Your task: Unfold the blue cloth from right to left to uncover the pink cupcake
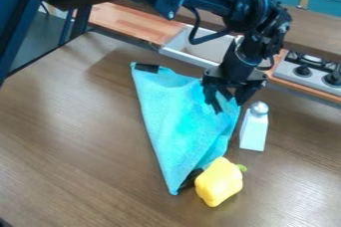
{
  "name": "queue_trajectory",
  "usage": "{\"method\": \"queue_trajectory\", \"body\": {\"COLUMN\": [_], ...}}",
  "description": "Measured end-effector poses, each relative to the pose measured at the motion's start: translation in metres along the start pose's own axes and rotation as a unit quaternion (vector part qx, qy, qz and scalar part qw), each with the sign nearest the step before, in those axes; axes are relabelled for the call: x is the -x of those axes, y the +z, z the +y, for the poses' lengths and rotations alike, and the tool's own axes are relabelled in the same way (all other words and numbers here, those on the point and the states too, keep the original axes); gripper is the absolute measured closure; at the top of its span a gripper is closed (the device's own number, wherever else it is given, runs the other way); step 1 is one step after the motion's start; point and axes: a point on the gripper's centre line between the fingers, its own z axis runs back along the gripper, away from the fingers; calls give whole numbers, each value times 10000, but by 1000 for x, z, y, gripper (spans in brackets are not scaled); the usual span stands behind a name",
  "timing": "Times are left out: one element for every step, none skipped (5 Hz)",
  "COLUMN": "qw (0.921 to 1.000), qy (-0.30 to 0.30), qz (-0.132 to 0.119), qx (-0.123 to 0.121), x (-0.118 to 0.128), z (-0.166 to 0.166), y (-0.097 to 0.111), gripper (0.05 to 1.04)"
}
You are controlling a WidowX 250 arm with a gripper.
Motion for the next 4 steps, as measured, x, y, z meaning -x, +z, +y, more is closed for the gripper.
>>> {"method": "queue_trajectory", "body": {"qw": [9998,9998,9997,9996], "qy": [112,139,131,109], "qz": [-53,-84,-83,-47], "qx": [-135,-97,-184,-262], "x": [0,-1,0,3], "z": [3,2,3,5], "y": [1,0,-4,-9], "gripper": [84,84,84,84]}}
